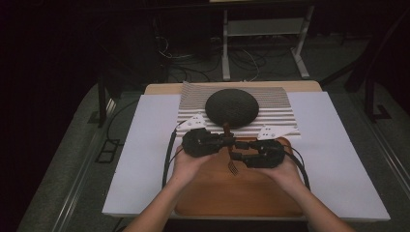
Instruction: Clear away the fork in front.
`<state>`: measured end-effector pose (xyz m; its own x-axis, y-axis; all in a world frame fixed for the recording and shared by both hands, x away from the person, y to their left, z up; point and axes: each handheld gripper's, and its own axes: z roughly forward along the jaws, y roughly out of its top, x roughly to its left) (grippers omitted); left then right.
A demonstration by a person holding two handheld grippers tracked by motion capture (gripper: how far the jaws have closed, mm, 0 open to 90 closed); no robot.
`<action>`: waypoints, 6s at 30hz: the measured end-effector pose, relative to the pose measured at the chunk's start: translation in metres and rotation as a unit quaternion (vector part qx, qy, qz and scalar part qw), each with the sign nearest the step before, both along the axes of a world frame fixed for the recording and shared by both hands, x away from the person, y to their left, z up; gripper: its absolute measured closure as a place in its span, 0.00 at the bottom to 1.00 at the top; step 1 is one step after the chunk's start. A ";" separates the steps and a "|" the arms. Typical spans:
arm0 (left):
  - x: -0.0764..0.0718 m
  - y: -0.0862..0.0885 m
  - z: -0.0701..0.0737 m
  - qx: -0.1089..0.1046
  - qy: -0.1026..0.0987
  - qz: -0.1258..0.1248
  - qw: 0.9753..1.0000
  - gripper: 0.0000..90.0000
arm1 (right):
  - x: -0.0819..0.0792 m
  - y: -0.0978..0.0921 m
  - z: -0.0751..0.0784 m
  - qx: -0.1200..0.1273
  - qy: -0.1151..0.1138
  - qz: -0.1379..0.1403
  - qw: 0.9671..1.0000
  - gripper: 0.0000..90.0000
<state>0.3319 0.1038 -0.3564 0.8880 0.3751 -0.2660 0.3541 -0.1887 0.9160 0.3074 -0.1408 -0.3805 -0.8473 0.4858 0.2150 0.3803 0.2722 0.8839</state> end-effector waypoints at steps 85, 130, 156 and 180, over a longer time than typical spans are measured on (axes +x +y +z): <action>0.011 0.090 -0.061 0.095 0.072 0.033 0.992 0.76 | -0.039 -0.129 -0.052 -0.086 -0.012 -0.140 0.986 0.03; 0.027 0.031 -0.076 0.194 0.068 0.005 0.979 1.00 | -0.037 -0.135 -0.053 -0.070 -0.009 -0.142 0.987 0.03; 0.028 0.057 -0.083 0.238 0.070 0.027 0.968 0.99 | -0.038 -0.135 -0.052 -0.076 -0.011 -0.146 0.986 0.03; 0.028 0.087 -0.078 0.229 0.070 0.055 0.969 0.87 | -0.038 -0.135 -0.052 -0.076 -0.011 -0.144 0.987 0.03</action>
